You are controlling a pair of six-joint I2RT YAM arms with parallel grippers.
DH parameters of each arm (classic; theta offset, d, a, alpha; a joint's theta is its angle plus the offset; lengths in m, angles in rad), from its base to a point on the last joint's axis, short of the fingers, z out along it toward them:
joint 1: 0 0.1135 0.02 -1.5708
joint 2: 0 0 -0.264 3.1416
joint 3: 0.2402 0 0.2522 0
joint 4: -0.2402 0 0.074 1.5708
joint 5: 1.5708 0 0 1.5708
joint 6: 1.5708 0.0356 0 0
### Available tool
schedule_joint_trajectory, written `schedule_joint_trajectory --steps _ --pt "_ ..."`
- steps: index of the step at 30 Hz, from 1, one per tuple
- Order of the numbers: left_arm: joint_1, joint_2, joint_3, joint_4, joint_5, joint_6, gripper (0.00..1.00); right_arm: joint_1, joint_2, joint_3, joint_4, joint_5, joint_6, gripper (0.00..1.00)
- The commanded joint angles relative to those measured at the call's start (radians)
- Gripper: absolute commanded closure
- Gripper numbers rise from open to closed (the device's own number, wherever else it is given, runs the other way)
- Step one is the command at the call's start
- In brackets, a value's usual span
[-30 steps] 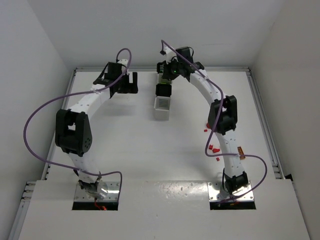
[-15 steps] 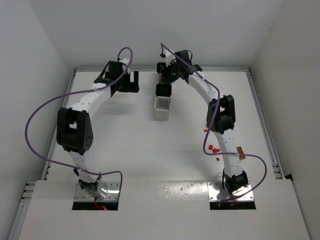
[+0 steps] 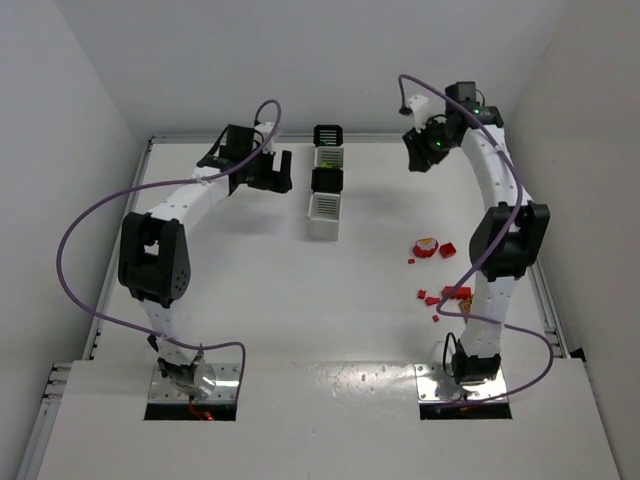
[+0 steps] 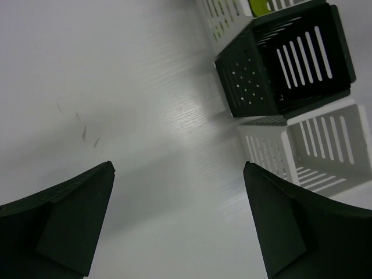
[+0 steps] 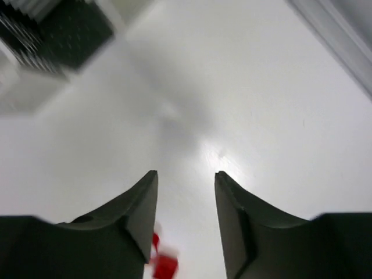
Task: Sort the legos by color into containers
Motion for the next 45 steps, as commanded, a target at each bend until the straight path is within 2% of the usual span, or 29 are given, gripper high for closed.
schedule_joint_trajectory --steps 1,4,6,11,14,17,21,35,38,41,42,45 --pt "-0.020 -0.014 0.016 0.023 0.070 0.041 0.00 -0.037 0.014 -0.016 -0.438 -0.023 -0.381 0.51" --pt "-0.029 0.006 0.036 0.023 0.070 0.030 0.00 -0.037 0.033 -0.132 -0.551 0.069 -0.530 0.40" --pt "-0.029 0.030 0.060 0.012 0.070 0.017 0.00 -0.037 -0.004 -0.256 -0.520 0.097 -0.569 0.31" --pt "0.009 0.064 0.093 -0.016 0.070 -0.057 0.00 -0.011 -0.111 -0.440 -0.331 0.121 -0.612 0.28" --pt "0.035 0.064 0.093 -0.025 0.079 -0.080 0.00 0.000 -0.122 -0.507 -0.292 0.161 -0.637 0.27" --pt "0.035 0.073 0.093 -0.025 0.088 -0.091 0.00 0.000 -0.100 -0.540 -0.271 0.180 -0.664 0.20" --pt "0.035 0.073 0.093 -0.025 0.070 -0.100 0.00 0.000 -0.100 -0.623 -0.171 0.225 -0.684 0.20" --pt "0.035 0.055 0.083 -0.025 0.009 -0.071 0.00 0.009 -0.065 -0.669 0.016 0.215 -0.663 0.20" --pt "0.035 0.055 0.073 -0.025 -0.001 -0.071 0.00 0.018 -0.065 -0.694 0.050 0.215 -0.654 0.26" --pt "0.035 0.046 0.063 -0.025 -0.001 -0.071 0.00 0.018 -0.065 -0.694 0.079 0.224 -0.629 0.54" --pt "0.035 0.046 0.063 -0.025 -0.001 -0.071 0.00 0.018 -0.079 -0.694 0.096 0.224 -0.605 0.69" --pt "0.044 0.024 0.054 -0.025 -0.010 -0.062 0.00 0.018 -0.119 -0.607 0.085 0.143 -0.543 0.92"
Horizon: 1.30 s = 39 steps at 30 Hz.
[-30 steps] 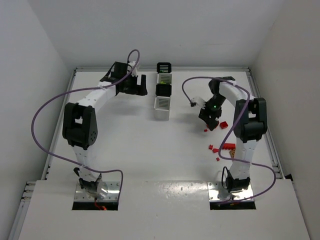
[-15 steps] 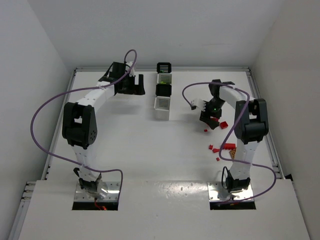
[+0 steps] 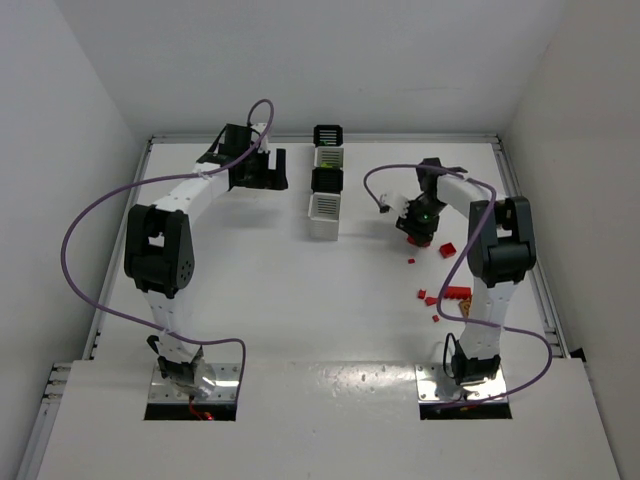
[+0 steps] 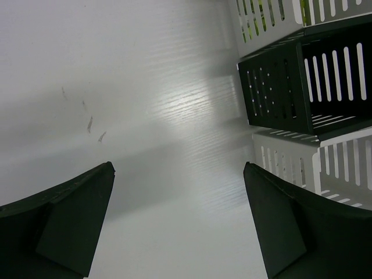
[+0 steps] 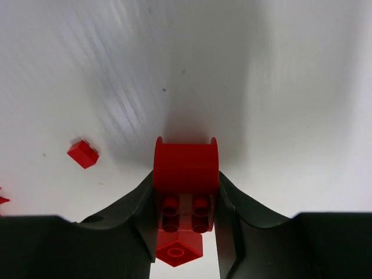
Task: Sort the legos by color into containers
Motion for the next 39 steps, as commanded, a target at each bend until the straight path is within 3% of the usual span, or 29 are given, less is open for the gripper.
schedule_joint_trajectory --steps 1,3,6,9,14,21,26,32,35,36,39 --pt "0.013 -0.056 -0.011 0.008 -0.020 0.020 0.00 0.005 -0.058 0.121 0.010 -0.116 0.086 0.95" --pt "0.013 -0.067 -0.021 0.008 -0.020 0.020 0.00 0.016 -0.058 0.210 -0.001 -0.181 0.155 0.96" --pt "0.013 -0.076 -0.039 0.018 -0.020 0.011 0.00 0.041 -0.014 0.487 -0.026 -0.358 0.334 0.99" --pt "0.013 -0.076 -0.039 0.018 -0.002 0.011 0.00 0.093 0.064 0.664 0.038 -0.463 0.543 1.00" --pt "0.022 -0.076 -0.039 0.018 -0.002 0.011 0.00 0.166 0.199 0.853 0.112 -0.533 0.727 1.00" --pt "0.022 -0.085 -0.039 0.018 -0.002 0.011 0.00 0.241 0.235 0.824 0.183 -0.555 0.768 1.00" --pt "0.022 -0.085 -0.030 0.018 -0.002 0.011 0.00 0.266 0.267 0.824 0.192 -0.514 0.768 0.94" --pt "0.031 -0.085 -0.030 0.018 -0.002 0.011 0.00 0.275 0.276 0.804 0.221 -0.460 0.768 0.82" --pt "0.031 -0.085 -0.030 0.018 -0.002 0.011 0.00 0.275 0.276 0.795 0.241 -0.436 0.758 0.58" --pt "0.031 -0.085 -0.030 0.018 -0.002 0.011 0.00 0.275 0.276 0.795 0.241 -0.435 0.758 0.43" --pt "0.031 -0.076 -0.021 0.018 -0.002 0.011 0.00 0.275 0.265 0.795 0.252 -0.412 0.758 0.34"
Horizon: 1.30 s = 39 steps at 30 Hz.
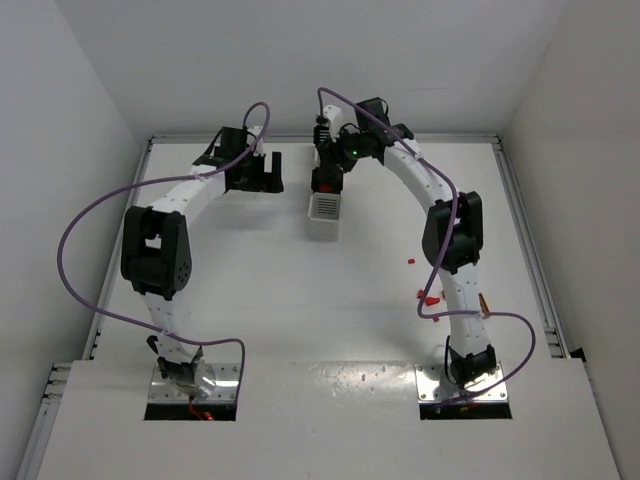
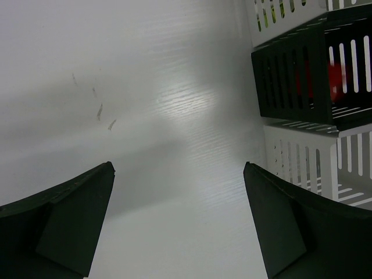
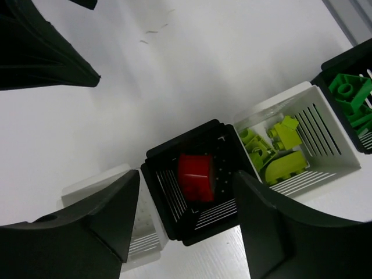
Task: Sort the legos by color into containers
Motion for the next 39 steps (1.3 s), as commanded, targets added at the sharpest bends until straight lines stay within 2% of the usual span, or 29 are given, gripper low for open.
schedule_joint_trajectory --steps 1,4,6,8,10,14,17,19,21,22,23,27,33,39 --pt "0.012 -0.055 0.020 0.019 0.007 -0.002 0.00 0.006 -0.050 0.001 0.058 0.028 0.012 0.33" --pt "0.012 -0.055 0.029 0.019 0.007 -0.002 0.00 -0.012 -0.134 -0.008 0.021 0.059 0.026 0.30" --pt "0.012 -0.055 0.029 0.019 0.016 0.007 0.00 -0.058 -0.186 -0.051 -0.044 0.097 -0.022 0.30" --pt "0.012 -0.055 0.029 0.019 0.016 0.016 0.00 -0.092 -0.241 -0.105 -0.176 0.116 -0.153 0.39" --pt "0.012 -0.055 0.020 0.028 0.016 0.026 0.00 -0.150 -0.318 -0.229 -0.270 0.180 -0.302 0.47" --pt "0.012 -0.055 0.020 0.037 0.016 0.035 0.00 -0.282 -0.401 -0.445 -0.446 0.280 -0.503 0.50" --pt "0.012 -0.055 0.020 0.037 0.041 0.035 0.00 -0.362 -0.371 -0.479 -0.514 0.396 -0.595 0.51" --pt "0.012 -0.045 0.020 0.037 0.041 0.013 0.00 -0.395 -0.310 -0.438 -0.621 0.452 -0.583 0.51" --pt "0.012 -0.045 0.020 0.037 0.001 -0.017 0.00 -0.414 -0.243 -0.412 -0.690 0.481 -0.536 0.46" --pt "0.012 -0.045 0.020 0.048 -0.030 -0.026 0.00 -0.428 -0.243 -0.421 -0.691 0.481 -0.521 0.46" --pt "0.012 -0.045 0.011 0.048 -0.044 -0.027 0.00 -0.428 -0.243 -0.468 -0.674 0.481 -0.486 0.40" --pt "0.003 -0.045 -0.011 0.048 -0.076 -0.063 0.00 -0.428 -0.283 -0.614 -0.511 0.504 -0.409 0.32" --pt "-0.007 -0.073 -0.045 0.057 -0.103 -0.074 0.00 -0.428 -0.246 -0.645 -0.468 0.524 -0.364 0.32" --pt "-0.007 -0.073 -0.045 0.057 -0.123 -0.065 0.00 -0.428 -0.225 -0.668 -0.355 0.571 -0.309 0.32"
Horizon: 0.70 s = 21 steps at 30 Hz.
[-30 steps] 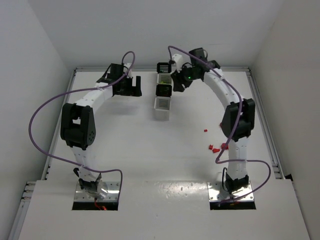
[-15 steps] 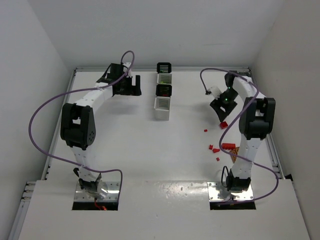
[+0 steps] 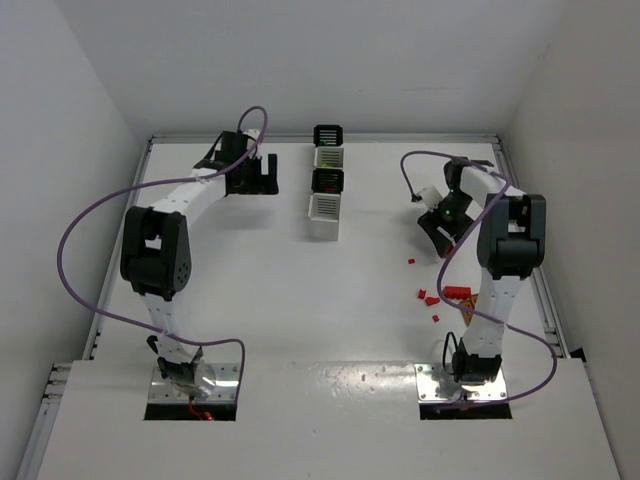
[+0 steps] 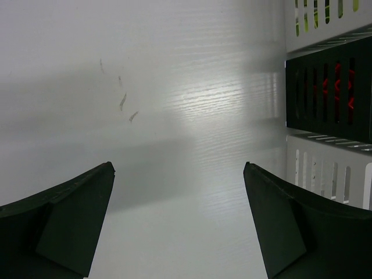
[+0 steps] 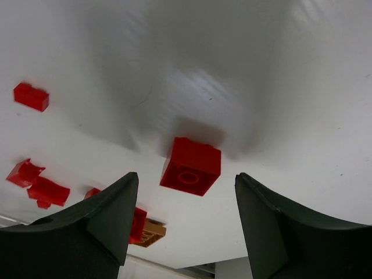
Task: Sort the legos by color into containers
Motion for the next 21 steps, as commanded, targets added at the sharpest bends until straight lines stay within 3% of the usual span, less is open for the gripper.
schedule_joint_trajectory --steps 1,6,7,11,12,16,21 --pt "-0.004 -0.068 -0.003 0.029 -0.020 -0.011 0.00 0.003 0.021 -0.003 0.079 0.050 0.048 0.32" --pt "-0.004 -0.068 -0.003 0.029 -0.020 -0.011 0.00 0.003 0.045 -0.015 0.097 0.051 0.048 0.42" --pt "-0.004 -0.068 -0.003 0.029 -0.020 -0.011 0.00 0.003 0.045 -0.015 0.097 0.038 0.048 0.54" --pt "-0.004 -0.077 -0.012 0.029 -0.020 -0.002 0.00 0.022 0.025 0.028 0.088 -0.012 0.039 0.86" --pt "-0.004 -0.078 -0.021 0.029 -0.020 -0.002 0.00 0.031 0.025 0.076 0.068 -0.064 0.030 0.89" --pt "-0.004 -0.117 -0.072 0.071 0.002 -0.002 0.00 0.109 0.014 0.268 0.034 -0.259 0.043 0.92" --pt "-0.004 -0.157 -0.114 0.103 0.040 -0.013 0.00 0.241 0.038 0.573 0.150 -0.486 0.253 0.95"
